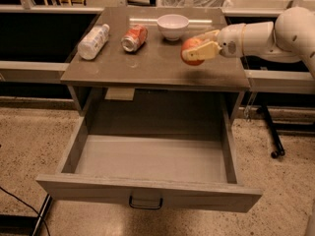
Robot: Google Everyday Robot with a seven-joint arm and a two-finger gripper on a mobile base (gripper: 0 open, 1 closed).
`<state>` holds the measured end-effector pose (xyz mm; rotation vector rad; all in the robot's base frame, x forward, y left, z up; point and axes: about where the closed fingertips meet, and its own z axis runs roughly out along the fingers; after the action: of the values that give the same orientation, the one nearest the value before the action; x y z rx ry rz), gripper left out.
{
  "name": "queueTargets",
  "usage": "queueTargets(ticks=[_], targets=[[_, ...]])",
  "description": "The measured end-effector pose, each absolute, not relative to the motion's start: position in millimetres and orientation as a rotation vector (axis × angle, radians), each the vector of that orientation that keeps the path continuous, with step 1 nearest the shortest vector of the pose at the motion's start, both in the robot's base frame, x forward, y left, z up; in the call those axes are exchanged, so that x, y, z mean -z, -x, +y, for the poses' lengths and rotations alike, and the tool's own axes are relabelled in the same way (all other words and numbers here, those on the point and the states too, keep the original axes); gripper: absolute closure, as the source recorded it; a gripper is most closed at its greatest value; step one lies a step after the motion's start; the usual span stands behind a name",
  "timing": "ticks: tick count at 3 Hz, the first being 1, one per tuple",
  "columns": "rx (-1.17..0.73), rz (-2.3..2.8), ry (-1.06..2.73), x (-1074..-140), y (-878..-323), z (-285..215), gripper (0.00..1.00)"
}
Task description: Pick apple from top drawer and place on counter
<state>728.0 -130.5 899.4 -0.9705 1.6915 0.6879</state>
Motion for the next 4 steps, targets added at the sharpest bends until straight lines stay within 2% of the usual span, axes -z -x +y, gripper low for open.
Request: queueTargets(ticks=[2,3,4], targets=[[-0.568,1.870,1.009,-857.5,-767.8,-87.7,0.58],[-0.557,1.886,1.022,-851.1,-770.8,-81.9,0.27],[-0.557,1.886,1.022,-851.1,-770.9,-81.9,0.04]])
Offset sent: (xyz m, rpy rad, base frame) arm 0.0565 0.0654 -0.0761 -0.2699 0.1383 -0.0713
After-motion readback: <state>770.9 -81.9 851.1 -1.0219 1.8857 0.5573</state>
